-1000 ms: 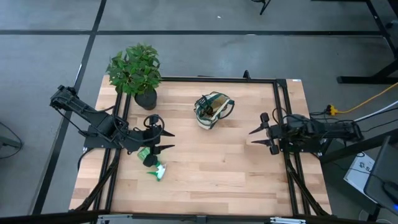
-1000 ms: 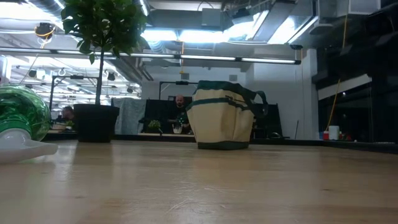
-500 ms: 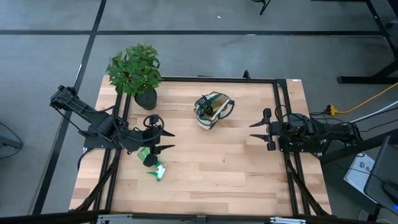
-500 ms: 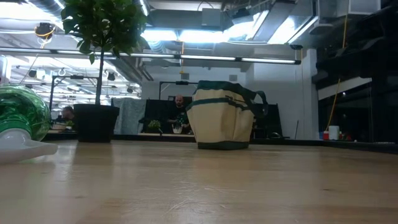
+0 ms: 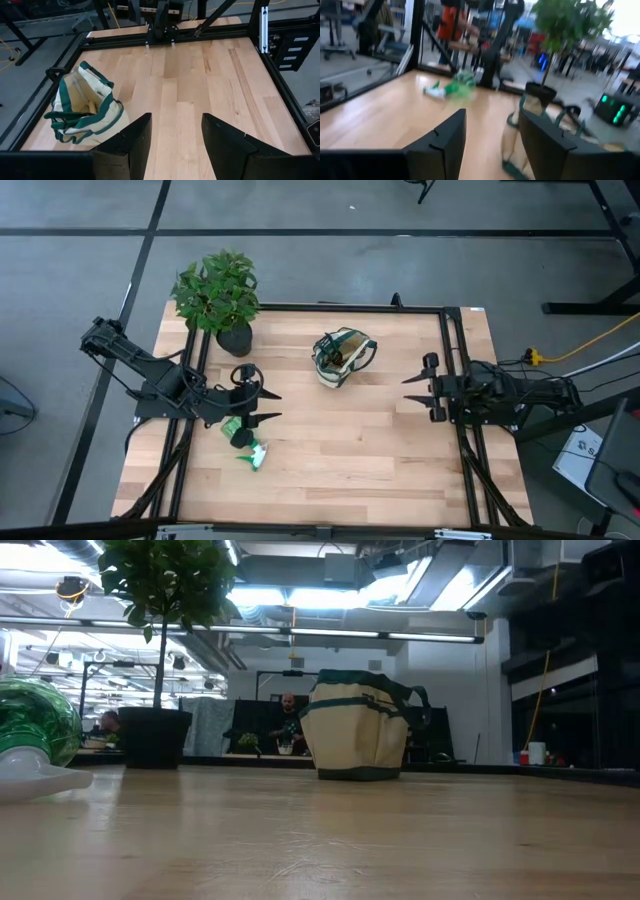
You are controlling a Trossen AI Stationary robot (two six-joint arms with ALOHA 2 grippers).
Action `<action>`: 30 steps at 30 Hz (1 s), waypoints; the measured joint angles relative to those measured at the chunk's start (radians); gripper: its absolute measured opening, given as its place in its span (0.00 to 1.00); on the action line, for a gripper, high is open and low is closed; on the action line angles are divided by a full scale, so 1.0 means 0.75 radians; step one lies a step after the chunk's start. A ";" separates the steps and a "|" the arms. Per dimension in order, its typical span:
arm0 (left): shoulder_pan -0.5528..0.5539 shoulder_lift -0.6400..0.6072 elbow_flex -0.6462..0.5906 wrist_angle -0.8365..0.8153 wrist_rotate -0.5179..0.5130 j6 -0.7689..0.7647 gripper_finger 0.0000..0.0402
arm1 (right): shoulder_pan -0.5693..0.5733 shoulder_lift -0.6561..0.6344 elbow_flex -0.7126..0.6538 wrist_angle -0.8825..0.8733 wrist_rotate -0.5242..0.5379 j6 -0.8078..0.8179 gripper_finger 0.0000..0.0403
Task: Pick & Place Garden tools in Gardening bag
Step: Put the green spray bottle into the green gardening bag
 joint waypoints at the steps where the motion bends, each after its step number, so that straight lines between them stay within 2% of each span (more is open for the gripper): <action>1: 0.000 0.000 0.000 0.000 0.000 0.000 0.42 | 0.000 0.000 -0.019 0.057 0.000 0.000 0.46; 3: 0.000 0.000 0.000 0.000 0.000 0.000 0.42 | 0.000 0.000 -0.071 0.153 0.002 -0.001 0.46; 11: 0.000 0.000 0.000 0.000 0.000 0.000 0.42 | -0.001 0.006 -0.069 0.108 0.015 -0.044 0.46; 17: 0.000 0.000 0.000 0.000 0.000 0.000 0.42 | -0.002 0.039 -0.069 0.080 0.202 0.002 0.46; 30: 0.000 0.000 0.000 0.000 0.000 0.000 0.42 | -0.002 0.097 -0.069 0.082 0.208 0.000 0.46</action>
